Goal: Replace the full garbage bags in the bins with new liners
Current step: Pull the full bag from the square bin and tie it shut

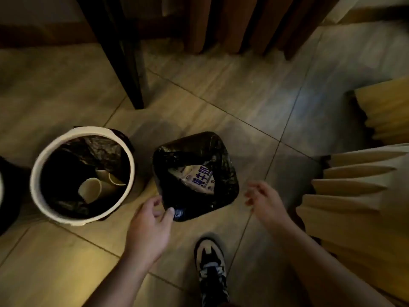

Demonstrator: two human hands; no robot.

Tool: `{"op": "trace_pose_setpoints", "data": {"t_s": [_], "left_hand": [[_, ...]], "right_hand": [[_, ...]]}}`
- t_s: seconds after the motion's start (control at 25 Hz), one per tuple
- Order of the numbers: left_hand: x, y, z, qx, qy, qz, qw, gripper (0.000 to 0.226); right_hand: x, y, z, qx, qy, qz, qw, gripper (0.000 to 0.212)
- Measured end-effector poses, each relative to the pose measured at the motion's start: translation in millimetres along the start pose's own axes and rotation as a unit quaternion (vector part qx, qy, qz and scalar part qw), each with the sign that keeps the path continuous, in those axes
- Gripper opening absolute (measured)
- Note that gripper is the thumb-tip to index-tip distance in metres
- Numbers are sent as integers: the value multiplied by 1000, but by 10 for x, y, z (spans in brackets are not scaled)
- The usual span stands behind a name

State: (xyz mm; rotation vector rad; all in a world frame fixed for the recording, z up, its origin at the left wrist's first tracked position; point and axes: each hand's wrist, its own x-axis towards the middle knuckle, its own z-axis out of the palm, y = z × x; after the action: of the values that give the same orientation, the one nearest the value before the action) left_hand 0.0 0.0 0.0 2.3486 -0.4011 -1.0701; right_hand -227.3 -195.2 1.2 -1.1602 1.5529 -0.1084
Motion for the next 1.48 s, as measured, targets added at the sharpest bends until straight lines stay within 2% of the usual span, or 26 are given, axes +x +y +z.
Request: {"op": "trace_pose_setpoints", "data": {"t_s": [0.08,0.16,0.36,0.48,0.64,0.76,0.8,0.84,0.96,1.16,1.32,1.48], "left_hand": [[293,-55,257,-97,25,-50,994,40],[533,-209,534,-169,50,-80,981,31],[718,-484,733,-305,79,-66,947,15],[754,-555,799,-376,40,-86,922,26],[731,-661,751,-471,-22,-101,876,55],[671,-750,712,-518,-60,-90,849,55],[647,-758,704,-530,-73,-84,841,54],[630,-755,699,-539,-84,-82,834,53],[599,-697,686,-541,-95,-77,832,50],[534,-618,691,-489,-56,-65,868,45],[538,-586,716,-482,-25,-49,874,33],[519,-595,806,-471,11,-8,882,23]], "right_hand": [[496,-13,240,60,23,-10,998,28],[847,155,397,107,10,5,994,35],[1184,514,557,148,18,-78,986,27],[1204,696,495,264,-42,-68,961,22],[1053,835,406,342,-117,-63,930,38],[937,869,379,378,-121,-81,914,13],[899,855,385,382,-114,-84,913,8],[875,840,386,383,-112,-88,913,13],[833,785,401,373,-113,-108,915,20],[816,755,439,369,-55,-138,918,24],[854,769,502,187,81,-211,956,21],[844,793,541,42,178,-266,946,14]]}}
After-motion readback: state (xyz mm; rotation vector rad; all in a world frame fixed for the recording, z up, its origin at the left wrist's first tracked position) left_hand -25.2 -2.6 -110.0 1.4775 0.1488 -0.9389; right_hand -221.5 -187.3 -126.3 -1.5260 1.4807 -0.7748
